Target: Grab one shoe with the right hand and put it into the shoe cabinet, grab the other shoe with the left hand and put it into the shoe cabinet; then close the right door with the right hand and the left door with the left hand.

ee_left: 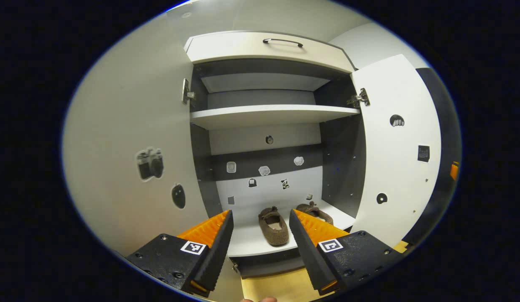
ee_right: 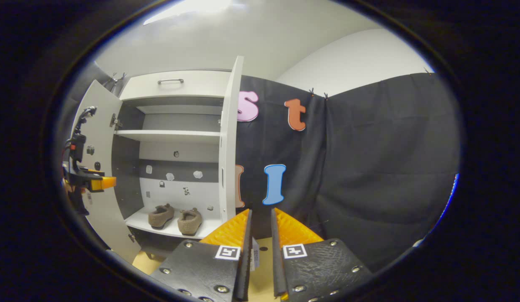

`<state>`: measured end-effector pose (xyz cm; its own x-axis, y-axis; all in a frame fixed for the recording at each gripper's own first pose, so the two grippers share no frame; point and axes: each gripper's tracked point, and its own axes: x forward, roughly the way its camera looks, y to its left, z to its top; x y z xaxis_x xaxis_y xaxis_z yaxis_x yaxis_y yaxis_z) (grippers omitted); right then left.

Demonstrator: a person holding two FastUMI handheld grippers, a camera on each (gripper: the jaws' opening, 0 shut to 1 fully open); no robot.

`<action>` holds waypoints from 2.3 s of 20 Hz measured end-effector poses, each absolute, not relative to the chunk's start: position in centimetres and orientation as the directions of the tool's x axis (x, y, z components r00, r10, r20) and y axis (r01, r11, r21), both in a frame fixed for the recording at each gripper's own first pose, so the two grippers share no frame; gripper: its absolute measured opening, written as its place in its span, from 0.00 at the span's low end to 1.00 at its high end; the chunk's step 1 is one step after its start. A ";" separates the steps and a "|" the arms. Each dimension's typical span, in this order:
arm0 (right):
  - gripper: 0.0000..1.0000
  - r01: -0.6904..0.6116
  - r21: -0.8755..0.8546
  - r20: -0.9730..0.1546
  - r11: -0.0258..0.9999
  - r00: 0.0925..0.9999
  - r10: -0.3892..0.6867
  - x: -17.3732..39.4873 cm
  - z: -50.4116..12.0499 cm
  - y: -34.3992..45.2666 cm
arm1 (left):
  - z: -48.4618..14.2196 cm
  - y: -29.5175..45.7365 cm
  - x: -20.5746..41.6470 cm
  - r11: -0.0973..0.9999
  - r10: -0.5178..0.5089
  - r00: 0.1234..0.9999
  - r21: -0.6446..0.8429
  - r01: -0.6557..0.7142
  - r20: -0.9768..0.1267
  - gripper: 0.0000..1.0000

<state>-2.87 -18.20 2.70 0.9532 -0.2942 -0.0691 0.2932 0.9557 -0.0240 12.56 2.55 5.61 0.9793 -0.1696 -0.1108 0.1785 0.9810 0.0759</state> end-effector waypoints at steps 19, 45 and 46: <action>0.78 0.265 0.099 -0.129 0.959 0.959 -0.251 2.2 -0.6 -20.3 | 7.2 8.3 1.3 0.999 -0.049 0.996 -0.020 0.048 -0.069 0.85; 0.92 -0.108 0.151 -0.121 0.983 0.985 0.126 4.7 1.8 -9.4 | 6.8 8.8 -0.8 0.997 0.022 0.996 -0.076 -0.028 -0.086 0.82; 0.92 -0.129 0.154 -0.127 0.980 0.981 0.149 4.4 1.9 -8.4 | 6.7 8.6 -0.9 0.996 0.019 0.996 -0.083 -0.026 -0.088 0.82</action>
